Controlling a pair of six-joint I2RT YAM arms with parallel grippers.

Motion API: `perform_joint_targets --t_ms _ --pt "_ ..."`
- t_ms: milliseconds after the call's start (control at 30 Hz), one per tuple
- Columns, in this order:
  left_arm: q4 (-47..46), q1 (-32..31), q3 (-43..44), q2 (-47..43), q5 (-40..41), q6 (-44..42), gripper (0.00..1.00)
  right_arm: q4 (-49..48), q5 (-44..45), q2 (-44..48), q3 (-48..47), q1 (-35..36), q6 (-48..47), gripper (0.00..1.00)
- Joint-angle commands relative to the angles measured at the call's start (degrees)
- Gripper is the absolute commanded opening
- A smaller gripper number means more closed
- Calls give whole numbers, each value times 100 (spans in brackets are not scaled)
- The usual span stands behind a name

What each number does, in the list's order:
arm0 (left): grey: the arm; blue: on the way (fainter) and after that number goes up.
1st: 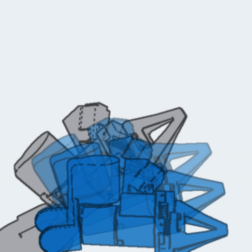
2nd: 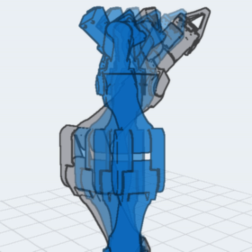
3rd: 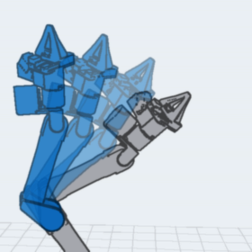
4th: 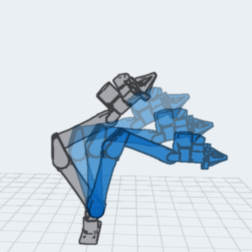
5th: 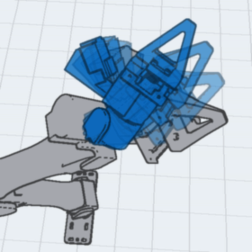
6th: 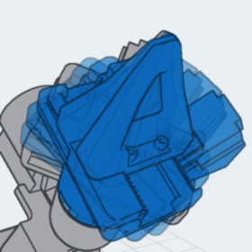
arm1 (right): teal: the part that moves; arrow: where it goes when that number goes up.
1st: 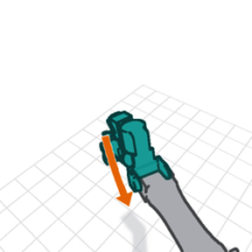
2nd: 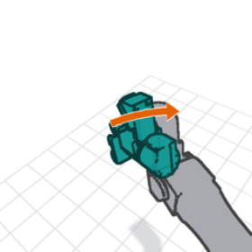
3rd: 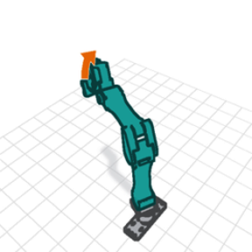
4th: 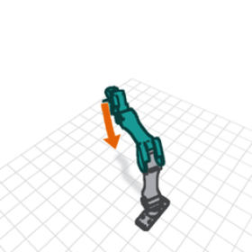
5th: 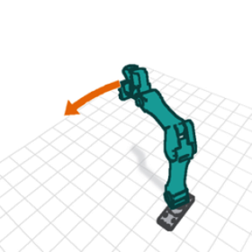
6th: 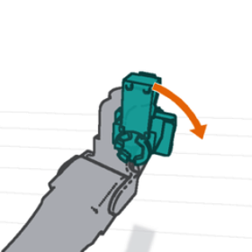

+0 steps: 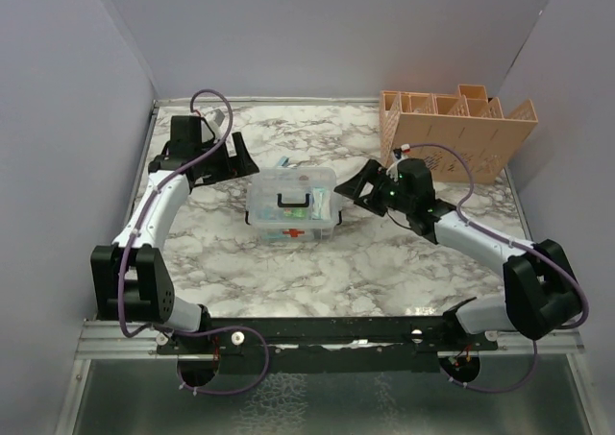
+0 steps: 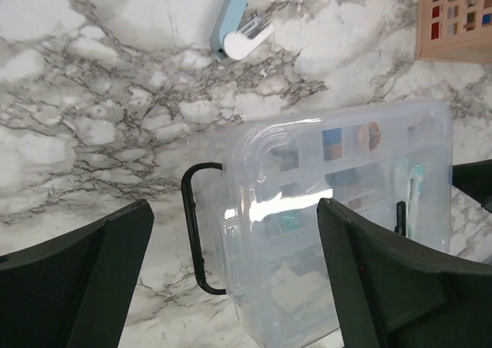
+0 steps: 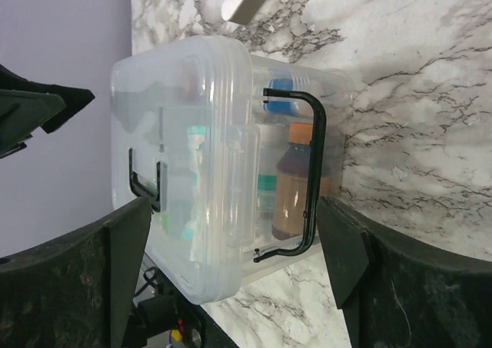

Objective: Organize the medicine kit

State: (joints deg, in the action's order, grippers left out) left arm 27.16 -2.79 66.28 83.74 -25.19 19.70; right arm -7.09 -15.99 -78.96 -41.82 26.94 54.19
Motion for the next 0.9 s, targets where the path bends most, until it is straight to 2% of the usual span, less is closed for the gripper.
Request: perform_joint_targets --t_ms 0,100,233,467,600,867 --pt "149 -132 363 -505 290 -341 92 -725 -448 156 394 -233 463 90" --pt "84 -438 425 -688 560 -456 93 -1308 -768 55 692 -423 807 92" --pt "-143 -1264 278 -842 1190 -611 93 -1880 -1061 -183 878 -572 1097 94" --pt "-684 -2276 -83 -840 2030 -956 93 -2830 -1477 -763 954 -703 1827 99" --pt "-1023 -2659 -295 -837 2445 -1413 93 -3133 -1507 -1154 851 -709 1919 100" --pt "-1838 -2956 -927 -1051 2038 -2080 94 -3673 -1684 -1783 775 -726 1959 100"
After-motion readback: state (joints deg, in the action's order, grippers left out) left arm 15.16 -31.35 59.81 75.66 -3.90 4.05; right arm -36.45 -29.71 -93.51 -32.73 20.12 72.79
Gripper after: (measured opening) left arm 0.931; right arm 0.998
